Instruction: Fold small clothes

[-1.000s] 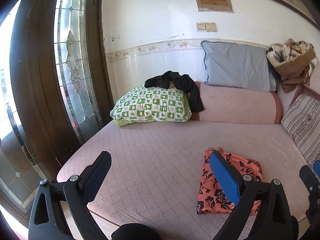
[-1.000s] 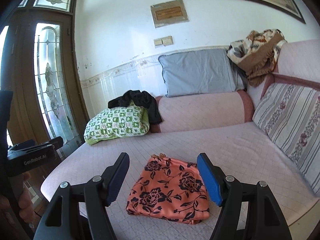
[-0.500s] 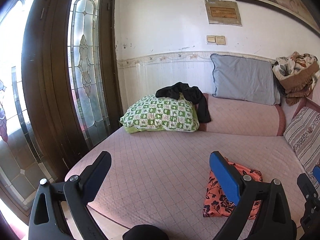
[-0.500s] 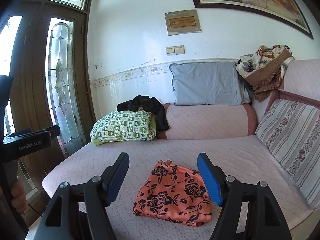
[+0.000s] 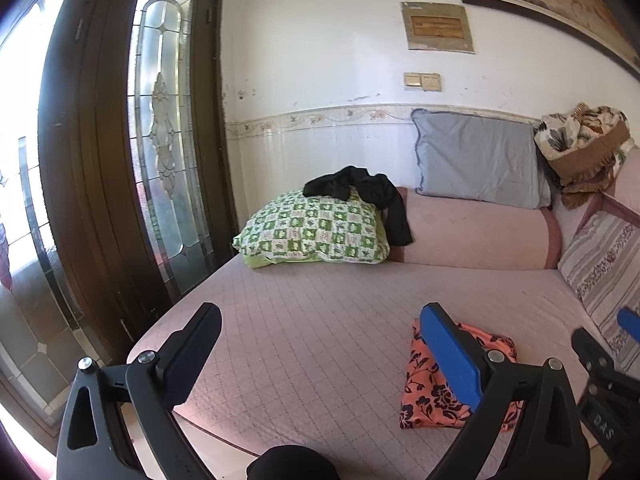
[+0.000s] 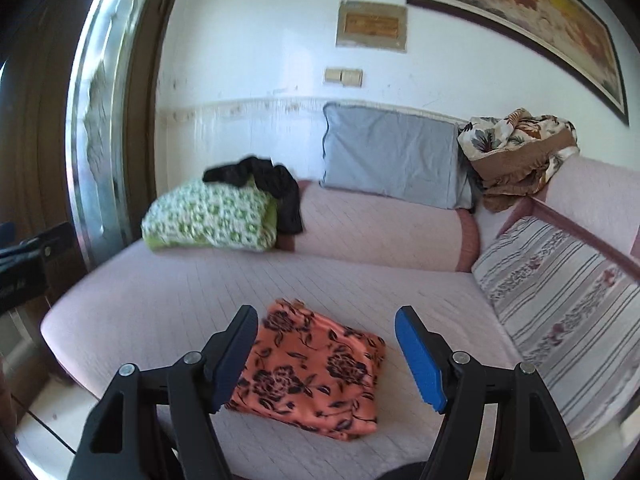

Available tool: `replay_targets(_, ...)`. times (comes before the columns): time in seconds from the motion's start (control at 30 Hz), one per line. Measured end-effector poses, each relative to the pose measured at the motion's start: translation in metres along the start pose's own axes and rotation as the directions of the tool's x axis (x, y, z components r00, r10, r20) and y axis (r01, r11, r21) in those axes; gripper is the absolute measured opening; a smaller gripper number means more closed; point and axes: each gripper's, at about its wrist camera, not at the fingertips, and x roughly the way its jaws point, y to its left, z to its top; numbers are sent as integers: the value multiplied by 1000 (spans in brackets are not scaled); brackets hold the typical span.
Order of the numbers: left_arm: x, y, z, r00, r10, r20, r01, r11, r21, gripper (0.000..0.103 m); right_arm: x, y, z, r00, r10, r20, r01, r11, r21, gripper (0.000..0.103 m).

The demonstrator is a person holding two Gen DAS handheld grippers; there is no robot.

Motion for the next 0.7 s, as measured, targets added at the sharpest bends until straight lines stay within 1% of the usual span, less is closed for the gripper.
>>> replay_targets(0.17, 3, -12, 1, 1000, -20, 3, 20, 999, 32, 100, -2, 0, 9, 1000, -24, -11, 24, 1000, -9, 75)
replay_targets(0.37, 11, -18, 2, 1000, -14, -6, 15, 999, 31, 100, -1, -4, 18, 999, -45, 0, 45, 999, -22, 75)
replay_targets(0.7, 24, -26, 3, 1000, -8, -23, 9, 999, 46, 100, 11, -16, 23, 1000, -22, 2, 22, 1000, 1, 75)
